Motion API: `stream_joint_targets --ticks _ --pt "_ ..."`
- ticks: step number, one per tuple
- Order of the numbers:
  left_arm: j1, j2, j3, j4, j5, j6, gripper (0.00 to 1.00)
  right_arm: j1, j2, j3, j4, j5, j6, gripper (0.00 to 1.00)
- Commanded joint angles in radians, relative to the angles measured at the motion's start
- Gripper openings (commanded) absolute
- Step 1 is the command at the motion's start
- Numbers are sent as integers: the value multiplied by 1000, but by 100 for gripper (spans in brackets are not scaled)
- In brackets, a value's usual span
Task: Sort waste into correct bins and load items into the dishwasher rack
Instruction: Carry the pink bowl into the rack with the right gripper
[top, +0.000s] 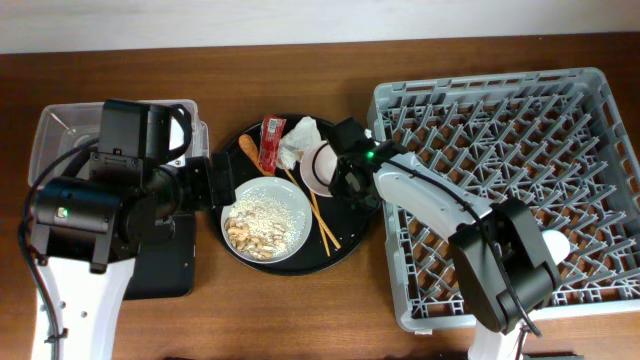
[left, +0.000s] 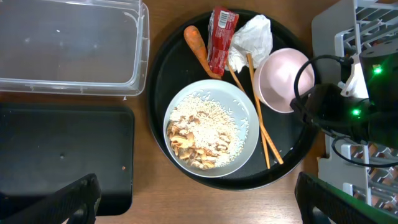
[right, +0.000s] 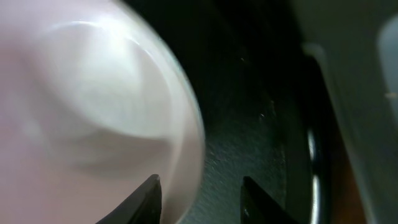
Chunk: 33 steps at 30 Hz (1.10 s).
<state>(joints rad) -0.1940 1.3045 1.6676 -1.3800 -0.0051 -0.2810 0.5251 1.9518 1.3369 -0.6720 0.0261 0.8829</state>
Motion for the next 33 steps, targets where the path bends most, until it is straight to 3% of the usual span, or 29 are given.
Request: stream_joint_targets --ticks 1,2,6,9,13,18,20,24,29,33 --pt "5 -10 7 2 -10 -3 99 -3 3 -3 26 13 -14 38" --pt "5 -10 7 2 -10 -3 99 -3 3 -3 44 13 -14 32" --pt "5 -10 7 2 -11 -3 99 -7 16 -3 89 54 -10 27" --pt "5 -10 7 2 -10 -3 99 -24 18 -2 58 50 -11 6" --pt "5 -10 7 2 -11 -3 99 -53 -56 5 22 28 -103 4" --pt "5 -10 7 2 -11 -3 99 -53 -366 5 15 51 -410 4" --pt "5 -10 7 2 -10 -3 99 -55 -464 4 -44 190 -423 4" --pt "5 -10 7 2 -11 -3 99 -55 -577 4 -200 672 -423 4" --pt "5 -10 7 2 -10 -3 99 -67 -539 3 -320 1174 -423 4" --pt "5 -10 7 2 -11 -3 99 -148 -468 3 -302 1343 -423 4"
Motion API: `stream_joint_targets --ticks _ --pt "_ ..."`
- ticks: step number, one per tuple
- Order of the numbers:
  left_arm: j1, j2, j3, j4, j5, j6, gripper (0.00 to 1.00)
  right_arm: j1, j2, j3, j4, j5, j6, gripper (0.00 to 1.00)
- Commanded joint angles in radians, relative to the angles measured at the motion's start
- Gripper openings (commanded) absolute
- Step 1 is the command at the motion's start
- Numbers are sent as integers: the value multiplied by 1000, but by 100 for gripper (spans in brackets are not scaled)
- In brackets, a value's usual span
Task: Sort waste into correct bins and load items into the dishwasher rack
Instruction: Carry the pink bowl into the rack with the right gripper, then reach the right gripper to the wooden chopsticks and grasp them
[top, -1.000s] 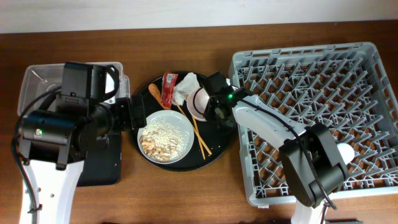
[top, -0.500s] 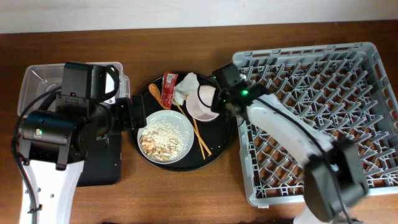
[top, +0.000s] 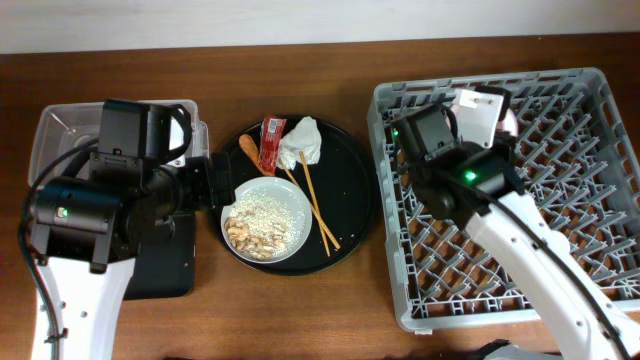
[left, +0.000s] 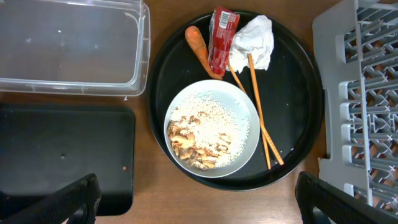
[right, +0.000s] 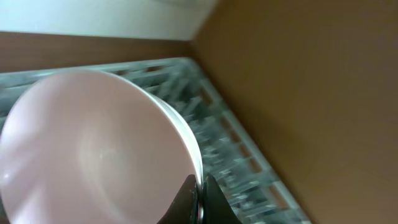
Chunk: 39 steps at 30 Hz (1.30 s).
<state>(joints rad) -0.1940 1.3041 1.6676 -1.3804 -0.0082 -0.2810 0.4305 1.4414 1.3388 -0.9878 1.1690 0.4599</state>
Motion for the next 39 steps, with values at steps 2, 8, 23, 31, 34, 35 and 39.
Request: stream_joint_targets --ticks 2,8,23,31,34,35,39 --pt "5 -8 7 2 -7 -3 99 -125 109 1 56 201 0 4" --pt "5 -8 7 2 -8 -3 99 -199 316 1 245 202 -230 4" --pt "5 -8 7 2 -8 -3 99 77 446 3 119 205 -245 70" --pt "5 -8 7 2 -8 -3 100 118 179 74 45 -126 -182 81" --pt "5 -8 7 2 -7 -3 99 120 130 74 42 -489 -182 80" --pt "5 -8 7 2 -7 -3 99 120 124 74 62 -756 -182 77" --pt "5 -8 7 2 -8 -3 100 122 165 71 146 -1375 -181 62"
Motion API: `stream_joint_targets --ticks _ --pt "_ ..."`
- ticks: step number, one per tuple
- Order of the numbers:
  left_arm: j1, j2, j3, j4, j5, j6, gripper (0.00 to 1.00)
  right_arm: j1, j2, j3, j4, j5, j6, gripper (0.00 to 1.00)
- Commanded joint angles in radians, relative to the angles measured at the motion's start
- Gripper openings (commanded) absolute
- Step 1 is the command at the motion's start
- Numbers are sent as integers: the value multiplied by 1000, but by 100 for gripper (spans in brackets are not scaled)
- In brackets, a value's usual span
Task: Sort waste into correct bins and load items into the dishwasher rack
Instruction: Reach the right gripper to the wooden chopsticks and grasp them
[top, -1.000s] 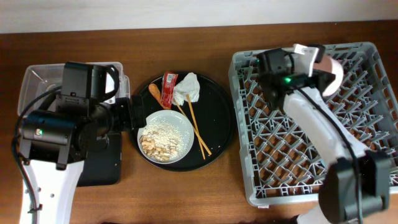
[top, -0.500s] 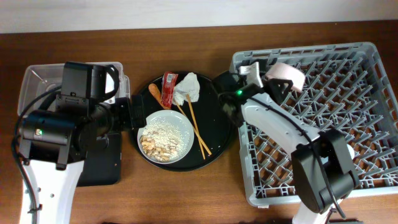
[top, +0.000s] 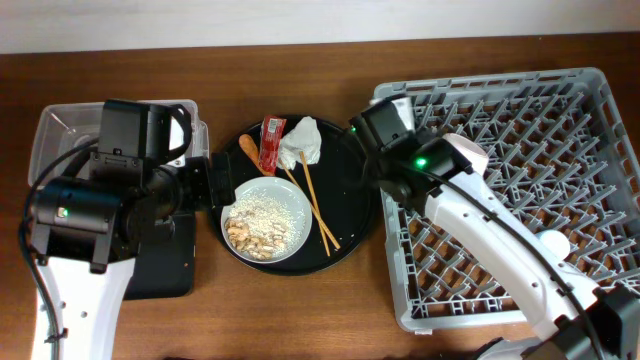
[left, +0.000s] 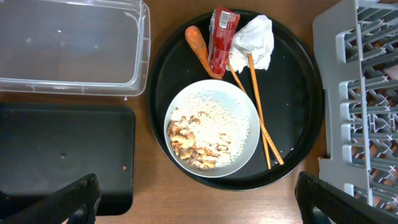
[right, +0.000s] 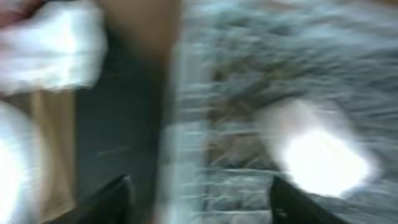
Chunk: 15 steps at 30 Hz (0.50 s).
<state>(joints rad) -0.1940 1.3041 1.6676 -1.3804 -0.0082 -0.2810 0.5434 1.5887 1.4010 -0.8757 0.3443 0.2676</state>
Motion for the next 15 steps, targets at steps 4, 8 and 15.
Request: stream_joint_targets --ticks 4,8,15 --pt "5 -8 7 2 -7 -3 99 68 221 2 34 -535 86 36" --pt "5 -8 7 2 -8 -3 99 73 369 2 26 -591 34 30" --pt "5 -8 7 2 -8 -3 99 72 399 -4 -16 -586 -27 31"
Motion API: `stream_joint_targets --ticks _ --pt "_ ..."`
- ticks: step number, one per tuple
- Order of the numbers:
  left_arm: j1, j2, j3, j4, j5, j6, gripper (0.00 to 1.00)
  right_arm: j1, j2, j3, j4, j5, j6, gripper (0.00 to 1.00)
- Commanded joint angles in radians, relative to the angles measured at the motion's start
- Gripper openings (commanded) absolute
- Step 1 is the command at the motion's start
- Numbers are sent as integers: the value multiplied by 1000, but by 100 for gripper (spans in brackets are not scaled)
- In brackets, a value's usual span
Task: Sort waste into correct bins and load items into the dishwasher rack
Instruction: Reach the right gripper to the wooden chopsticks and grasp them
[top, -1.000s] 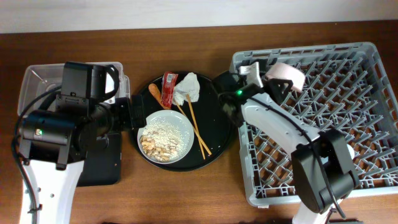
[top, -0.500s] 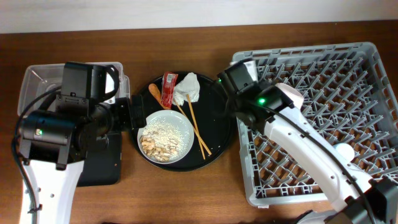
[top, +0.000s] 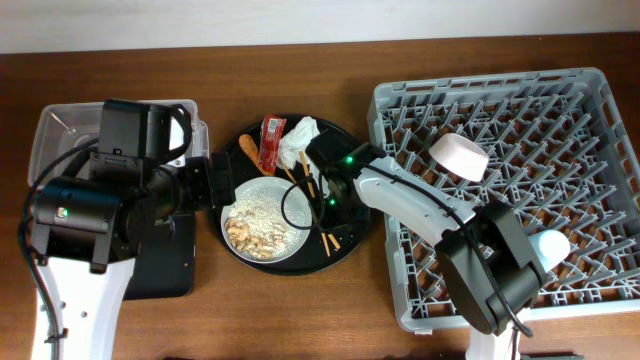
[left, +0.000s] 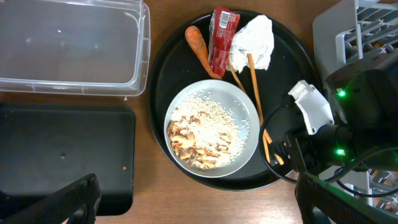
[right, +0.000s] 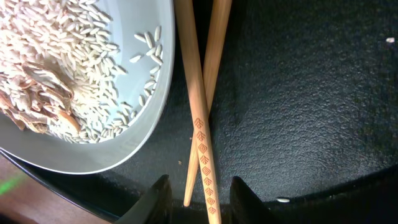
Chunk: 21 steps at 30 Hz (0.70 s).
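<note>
Two wooden chopsticks (right: 199, 124) lie crossed on the black round tray (top: 355, 225), right of the white bowl of rice and scraps (top: 265, 220). My right gripper (right: 202, 202) is open low over the tray, one finger on each side of the chopsticks' near ends. A carrot piece (left: 198, 45), a red packet (left: 221, 31) and a crumpled napkin (left: 254, 40) lie at the tray's far side. A pink bowl (top: 458, 155) rests tilted in the grey dishwasher rack (top: 590, 90). My left gripper (left: 199, 208) hangs wide open, high above the table at the tray's left.
A clear plastic bin (left: 68, 43) stands at the far left, with a black bin (left: 62, 155) in front of it. A white cup (top: 550, 245) sits in the rack's right side. The rack's left wall is close to the tray's right rim.
My right gripper has moved from the rack's left edge down onto the tray, and now stands open astride the chopsticks. The left arm has not moved.
My right gripper was at the pink bowl on the tray. Then it held the bowl over the back of the rack. Later the bowl sat in the rack and the gripper was back at the tray's edge. Now it is at the chopsticks.
</note>
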<state>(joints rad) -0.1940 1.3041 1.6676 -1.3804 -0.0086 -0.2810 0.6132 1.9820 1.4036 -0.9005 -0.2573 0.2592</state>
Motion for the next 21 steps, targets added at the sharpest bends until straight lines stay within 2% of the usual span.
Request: stream_joint_targets --ticks 1,7,9,12,18,21 --pt "5 -8 7 2 -7 -3 99 3 6 -7 16 38 -19 30" --pt "5 -8 7 2 -7 -3 100 27 67 -7 26 36 -39 29" --pt "5 -8 7 2 -7 -3 99 28 79 -7 26 36 -35 23" --pt "5 -8 7 2 -7 -3 99 24 78 -2 22 33 -34 4" --pt "5 -8 7 2 -7 -3 99 -33 -5 118 -91 112 -34 4" --pt "5 -8 7 2 -7 -3 99 -90 -111 206 -130 120 -34 4"
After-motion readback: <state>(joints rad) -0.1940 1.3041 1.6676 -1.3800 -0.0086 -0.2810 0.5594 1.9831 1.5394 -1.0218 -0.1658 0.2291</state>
